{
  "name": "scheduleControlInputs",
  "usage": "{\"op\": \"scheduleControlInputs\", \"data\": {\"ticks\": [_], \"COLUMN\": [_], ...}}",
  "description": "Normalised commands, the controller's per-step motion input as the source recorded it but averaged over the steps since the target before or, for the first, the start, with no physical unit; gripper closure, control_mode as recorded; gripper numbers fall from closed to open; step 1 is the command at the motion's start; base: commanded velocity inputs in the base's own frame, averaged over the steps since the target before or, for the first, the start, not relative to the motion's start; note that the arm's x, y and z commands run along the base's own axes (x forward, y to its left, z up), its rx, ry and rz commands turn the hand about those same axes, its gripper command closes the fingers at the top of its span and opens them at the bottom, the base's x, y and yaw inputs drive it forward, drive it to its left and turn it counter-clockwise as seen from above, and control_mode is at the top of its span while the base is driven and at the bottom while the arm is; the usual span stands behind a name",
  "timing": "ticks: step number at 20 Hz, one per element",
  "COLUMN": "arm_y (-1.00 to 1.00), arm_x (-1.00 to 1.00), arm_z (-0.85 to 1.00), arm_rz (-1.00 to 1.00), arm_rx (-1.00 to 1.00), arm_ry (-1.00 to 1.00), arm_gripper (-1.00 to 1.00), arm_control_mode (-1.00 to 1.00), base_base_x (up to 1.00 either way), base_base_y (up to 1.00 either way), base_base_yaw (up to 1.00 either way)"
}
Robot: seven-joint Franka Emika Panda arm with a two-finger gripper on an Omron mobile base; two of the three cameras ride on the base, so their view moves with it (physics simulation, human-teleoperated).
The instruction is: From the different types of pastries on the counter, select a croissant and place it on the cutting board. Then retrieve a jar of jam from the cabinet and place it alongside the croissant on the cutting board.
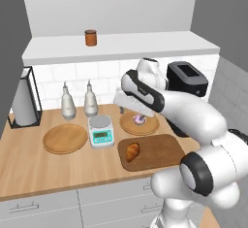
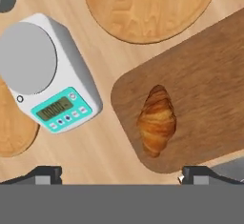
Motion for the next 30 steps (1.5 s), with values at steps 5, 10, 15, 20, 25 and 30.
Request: {"op": "scheduleControlInputs", "data": {"ticks": [5,10,15,20,25,30], "arm_y": [0.01,0.09,0.20,0.15,0.11,0.24], "arm_x": [0.00,0.00,-0.01,-0.03,-0.01,0.00], "arm_z": [0.59,0.62,0.55,0.59,0.49,0.68], "arm_rz": [0.11,0.13,0.15,0.15,0.14,0.10], "arm_rx": [0.00,0.00,0.00,0.00,0.00,-0.08], "arm_ry": [-0.28,-0.26,-0.25,-0.24,-0.20,-0.29], "arm_gripper": [-1.00,-1.00,-1.00,-1.00,-1.00,-1.00], "arm_control_mode": [-1.00,-1.00,-1.00,-1.00,-1.00,-1.00], "base_base_x": [0.00,0.00,0.00,0.00,0.00,0.00], "base_base_y": [0.00,0.00,0.00,0.00,0.00,0.00], "base_base_yaw": [0.00,0.00,0.00,0.00,0.00,0.00]}}
